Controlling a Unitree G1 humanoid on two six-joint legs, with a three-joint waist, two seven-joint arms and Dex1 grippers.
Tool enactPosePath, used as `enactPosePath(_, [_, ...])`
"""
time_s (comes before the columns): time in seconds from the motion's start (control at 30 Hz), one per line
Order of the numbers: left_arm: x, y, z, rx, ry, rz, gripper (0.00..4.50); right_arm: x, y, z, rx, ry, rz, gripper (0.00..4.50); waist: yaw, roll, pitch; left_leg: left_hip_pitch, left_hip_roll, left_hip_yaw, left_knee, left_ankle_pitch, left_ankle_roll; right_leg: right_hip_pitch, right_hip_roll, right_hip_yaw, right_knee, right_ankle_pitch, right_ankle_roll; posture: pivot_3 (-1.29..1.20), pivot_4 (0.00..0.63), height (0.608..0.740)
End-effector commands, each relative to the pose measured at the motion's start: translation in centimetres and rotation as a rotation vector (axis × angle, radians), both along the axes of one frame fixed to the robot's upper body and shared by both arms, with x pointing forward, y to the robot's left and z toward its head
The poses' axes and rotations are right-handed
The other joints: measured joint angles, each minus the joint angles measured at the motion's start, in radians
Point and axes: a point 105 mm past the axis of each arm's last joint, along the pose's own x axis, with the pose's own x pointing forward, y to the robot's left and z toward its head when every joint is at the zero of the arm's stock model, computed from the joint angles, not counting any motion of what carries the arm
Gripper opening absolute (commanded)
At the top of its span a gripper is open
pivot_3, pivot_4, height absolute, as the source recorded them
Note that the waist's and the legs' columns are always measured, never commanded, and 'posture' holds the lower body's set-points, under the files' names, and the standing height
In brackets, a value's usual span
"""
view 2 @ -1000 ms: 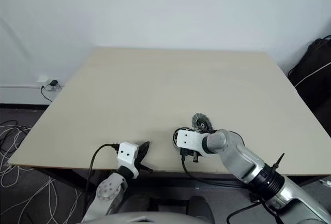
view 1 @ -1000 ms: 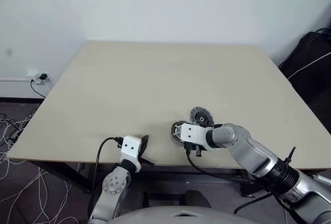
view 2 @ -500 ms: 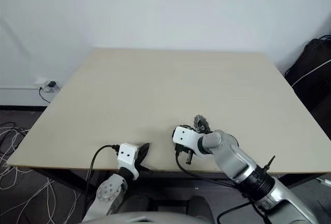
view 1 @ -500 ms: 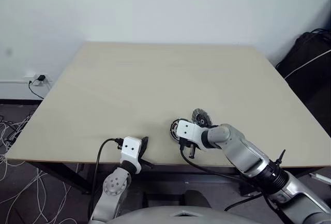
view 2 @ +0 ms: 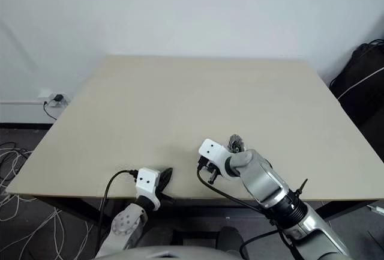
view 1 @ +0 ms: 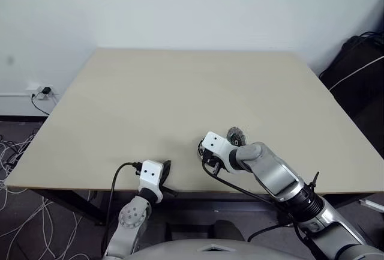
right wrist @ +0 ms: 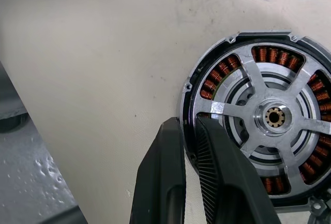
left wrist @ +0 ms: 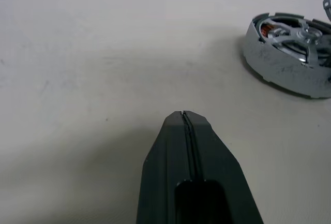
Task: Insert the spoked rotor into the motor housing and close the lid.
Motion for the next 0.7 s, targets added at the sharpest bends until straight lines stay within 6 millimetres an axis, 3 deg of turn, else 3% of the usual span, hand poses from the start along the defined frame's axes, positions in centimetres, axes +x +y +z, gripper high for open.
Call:
enactPosePath(0.03, [0.6, -0.3, 1.0, -0.018, -0.052, -0.007, 0.0, 1.0, 0.9, 1.9, 0.044, -0.084, 0.019, 0.79, -0.001, 0.0, 0.0, 0.0, 0.0, 0.0, 0.0, 0.0, 0.0, 0.0, 0.0, 0.0, 0.0, 0.0, 0.0, 0.0, 0.0, 0.74])
enactPosePath(0.2, [0.6, -0.4, 1.1, -0.018, -0.054, -0.01, 0.0, 1.3, 2.0, 3.3, 0.101, -0.152, 0.041, 2.24, 0.0, 0.0, 0.0, 0.0, 0.0, 0.0, 0.0, 0.0, 0.0, 0.0, 0.0, 0.0, 0.001, 0.0, 0.0, 0.0, 0.0, 0.74])
enactPosePath(0.4, [0.5, -0.5, 1.1, -0.017, -0.051, -0.023, 0.0, 3.0, 3.8, 9.0, 0.358, -0.346, -0.059, 2.24, 0.001, 0.001, 0.0, -0.001, 0.0, 0.0, -0.001, 0.0, 0.0, -0.001, 0.001, 0.0, 0.0, 0.0, 0.0, 0.0, 0.0, 0.74])
enactPosePath(0.53, [0.5, -0.5, 1.1, -0.014, -0.049, -0.034, 0.0, 5.7, 2.0, 12.4, 0.427, -0.597, -0.261, 1.34, 0.003, 0.001, 0.0, -0.001, 0.0, 0.0, -0.001, 0.0, 0.0, -0.001, 0.0, 0.0, 0.0, 0.0, 0.0, 0.0, 0.0, 0.74])
enactPosePath(0.67, [0.5, -0.4, 1.0, -0.009, -0.049, -0.041, 0.0, 7.5, -2.5, 13.7, 0.382, -0.772, -0.542, 0.01, 0.005, 0.001, 0.0, -0.002, -0.001, 0.0, -0.001, 0.0, 0.0, -0.001, -0.001, 0.0, 0.0, 0.0, 0.0, 0.0, 0.0, 0.74])
enactPosePath(0.7, [0.5, -0.4, 1.0, -0.009, -0.049, -0.041, 0.0, 7.6, -3.4, 13.7, 0.365, -0.798, -0.591, 0.01, 0.005, 0.001, 0.0, -0.002, -0.001, 0.0, -0.002, 0.0, 0.0, -0.001, -0.001, 0.0, -0.001, 0.0, 0.0, 0.0, 0.0, 0.74])
